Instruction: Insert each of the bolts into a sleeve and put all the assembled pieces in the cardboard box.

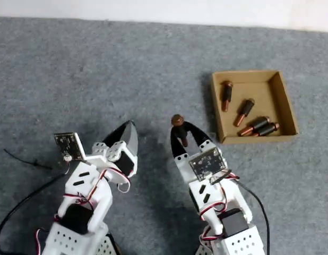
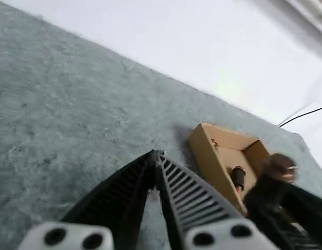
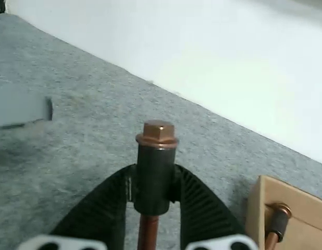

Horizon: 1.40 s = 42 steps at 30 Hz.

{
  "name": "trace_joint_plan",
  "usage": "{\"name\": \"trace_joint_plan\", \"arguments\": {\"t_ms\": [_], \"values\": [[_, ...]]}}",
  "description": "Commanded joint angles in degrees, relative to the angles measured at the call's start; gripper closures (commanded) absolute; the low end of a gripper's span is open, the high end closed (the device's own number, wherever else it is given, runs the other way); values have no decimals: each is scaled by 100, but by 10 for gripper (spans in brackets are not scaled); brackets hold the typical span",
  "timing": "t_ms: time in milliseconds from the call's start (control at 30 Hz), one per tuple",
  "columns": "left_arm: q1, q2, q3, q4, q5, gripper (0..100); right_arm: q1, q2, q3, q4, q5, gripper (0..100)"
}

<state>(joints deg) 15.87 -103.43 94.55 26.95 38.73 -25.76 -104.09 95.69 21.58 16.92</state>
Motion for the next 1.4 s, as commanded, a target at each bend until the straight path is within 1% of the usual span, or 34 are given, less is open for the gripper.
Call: {"name": "trace_joint_plan", "arguments": {"t_ms": [0, 67, 167, 233, 267, 333, 467, 533, 633, 767, 900, 1067, 1200, 1367], "values": [[-259, 22, 268, -589, -62, 993, 242, -119, 690, -13, 9, 993], [-426, 40, 268, -642, -62, 992, 576, -119, 681, -40, 9, 993], [-593, 40, 268, -642, -35, 990, 1349, -127, 673, -40, -35, 993], [-620, 40, 268, -642, -35, 990, 1648, -127, 637, -40, -431, 993], [-602, 40, 268, -642, -35, 990, 1719, -127, 497, -22, -580, 994], [-593, 40, 268, -642, -35, 990, 1719, -119, 163, 57, -519, 994], [-585, 40, 268, -642, -35, 990, 1719, -75, -681, 725, -598, 994], [-585, 40, 268, -642, -35, 990, 1719, 259, -1077, 840, -589, 994], [-585, 40, 268, -642, -44, 990, 1824, 1429, -1727, 734, -589, 994], [-602, 40, 268, -642, -53, 990, 2255, 3688, -3002, 303, -659, 994], [-593, 40, 268, -642, -53, 990, 2730, 5938, -4602, 277, -1319, 994], [-585, 48, 268, -642, -53, 990, 3213, 8347, -6343, 277, -1978, 994], [-585, 48, 268, -642, -53, 989, 3275, 9877, -7284, 277, -2163, 994], [-585, 48, 268, -642, -53, 989, 3275, 10993, -7855, 277, -2171, 994]]}}
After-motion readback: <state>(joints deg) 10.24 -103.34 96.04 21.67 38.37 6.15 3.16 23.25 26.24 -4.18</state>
